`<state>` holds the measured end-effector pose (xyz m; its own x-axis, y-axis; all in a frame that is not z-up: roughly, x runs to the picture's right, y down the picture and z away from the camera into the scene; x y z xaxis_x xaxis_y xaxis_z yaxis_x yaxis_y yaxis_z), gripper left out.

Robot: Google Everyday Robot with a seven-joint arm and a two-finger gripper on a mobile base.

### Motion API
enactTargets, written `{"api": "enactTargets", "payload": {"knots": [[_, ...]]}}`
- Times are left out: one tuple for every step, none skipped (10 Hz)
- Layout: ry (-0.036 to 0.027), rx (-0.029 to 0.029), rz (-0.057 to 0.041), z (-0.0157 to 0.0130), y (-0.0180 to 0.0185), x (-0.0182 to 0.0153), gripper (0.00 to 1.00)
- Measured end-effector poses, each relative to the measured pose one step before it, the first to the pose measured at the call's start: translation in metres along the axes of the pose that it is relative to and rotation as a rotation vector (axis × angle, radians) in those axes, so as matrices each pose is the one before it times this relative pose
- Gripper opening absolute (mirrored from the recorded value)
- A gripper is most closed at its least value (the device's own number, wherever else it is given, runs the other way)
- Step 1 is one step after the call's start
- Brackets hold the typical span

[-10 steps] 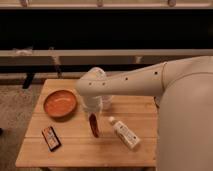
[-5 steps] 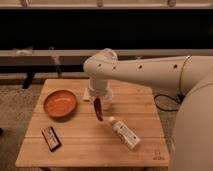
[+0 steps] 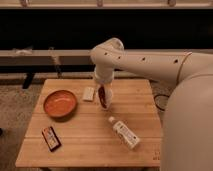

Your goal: Place the pepper in the ceramic cup

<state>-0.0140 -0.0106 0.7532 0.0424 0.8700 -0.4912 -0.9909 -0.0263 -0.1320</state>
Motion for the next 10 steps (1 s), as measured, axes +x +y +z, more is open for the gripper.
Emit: {"api": "enactTargets", "payload": {"knots": [[-0.01236,0.00093,0.00799,0.00094,-0.00643,-0.01052,0.00],[-0.01671,0.00048,0.00585,-0.00120,-0.00398,-0.01134,0.00],[-0.00930,0.00055,0.00160,0.00028,-0.00124,-0.00638,0.00],[-0.01141,0.00044,-0.00065,0.00151,-0.00005,-0.00817,0.00],[-0.00959,-0.00092,0.00294,0.00364,-0.00045,-0.00675,0.04],[-0.00706,-0.00042,0.00418,0.00364,-0.00038,-0.00378,0.10],[-0.00837,-0.00135,0.00750,0.00316,0.00018,-0.00344,0.19],[-0.00652,0.00070,0.00648,0.00433,0.00041,-0.00298,0.28],[-0.00846,0.00006,0.00749,0.00520,0.00066,-0.00393,0.40],[-0.00804,-0.00013,0.00801,0.00424,-0.00113,-0.00333,0.51]]}}
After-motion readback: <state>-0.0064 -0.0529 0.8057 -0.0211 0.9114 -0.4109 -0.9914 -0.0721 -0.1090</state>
